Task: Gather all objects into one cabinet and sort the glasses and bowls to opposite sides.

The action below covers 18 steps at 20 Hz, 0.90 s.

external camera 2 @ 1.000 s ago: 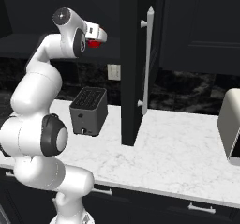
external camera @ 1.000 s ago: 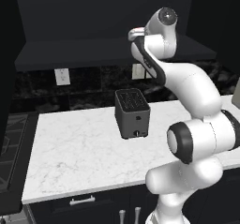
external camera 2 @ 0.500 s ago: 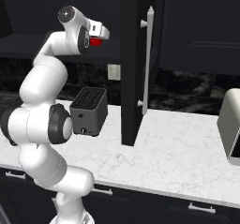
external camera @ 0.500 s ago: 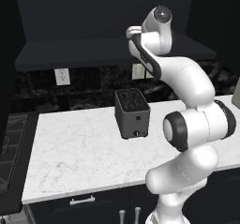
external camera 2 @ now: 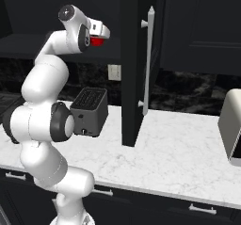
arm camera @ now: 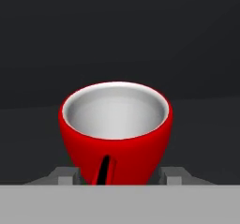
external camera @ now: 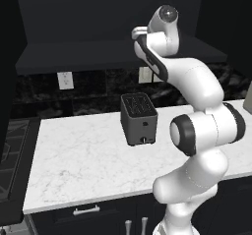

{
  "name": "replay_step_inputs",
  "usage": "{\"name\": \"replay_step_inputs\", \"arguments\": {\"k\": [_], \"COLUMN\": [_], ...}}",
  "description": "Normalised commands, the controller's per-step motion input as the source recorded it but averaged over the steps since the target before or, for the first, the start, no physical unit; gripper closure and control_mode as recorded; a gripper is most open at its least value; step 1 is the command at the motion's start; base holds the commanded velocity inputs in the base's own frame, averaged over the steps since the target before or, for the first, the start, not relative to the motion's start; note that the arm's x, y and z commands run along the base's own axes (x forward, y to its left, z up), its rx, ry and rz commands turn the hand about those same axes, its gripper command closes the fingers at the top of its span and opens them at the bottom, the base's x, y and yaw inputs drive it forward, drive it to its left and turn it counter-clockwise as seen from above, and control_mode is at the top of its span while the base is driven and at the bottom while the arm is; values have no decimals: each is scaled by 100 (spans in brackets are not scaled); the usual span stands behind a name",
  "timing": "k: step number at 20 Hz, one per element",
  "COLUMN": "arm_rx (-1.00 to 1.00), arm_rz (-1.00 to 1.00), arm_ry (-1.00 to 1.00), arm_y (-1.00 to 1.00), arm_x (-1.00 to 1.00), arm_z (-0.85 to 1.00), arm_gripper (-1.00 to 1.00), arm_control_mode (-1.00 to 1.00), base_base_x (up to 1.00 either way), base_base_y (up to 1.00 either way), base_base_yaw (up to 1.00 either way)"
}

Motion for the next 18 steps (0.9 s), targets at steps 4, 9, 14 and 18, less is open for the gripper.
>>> {"name": "replay_step_inputs", "arguments": {"k": [4, 9, 14, 18], "arm_rx": [0, 0, 0, 0], "arm_rz": [0, 0, 0, 0], "arm_ry": [0, 0, 0, 0], "arm_y": [0, 0, 0, 0], "arm_x": [2, 0, 0, 0], "arm_z": [0, 0, 0, 0], "arm_gripper": [100, 100, 100, 100], "arm_control_mode": [-100, -100, -100, -100], "base_base_x": [0, 0, 0, 0], "base_base_y": [0, 0, 0, 0], "base_base_yaw": [0, 0, 0, 0]}}
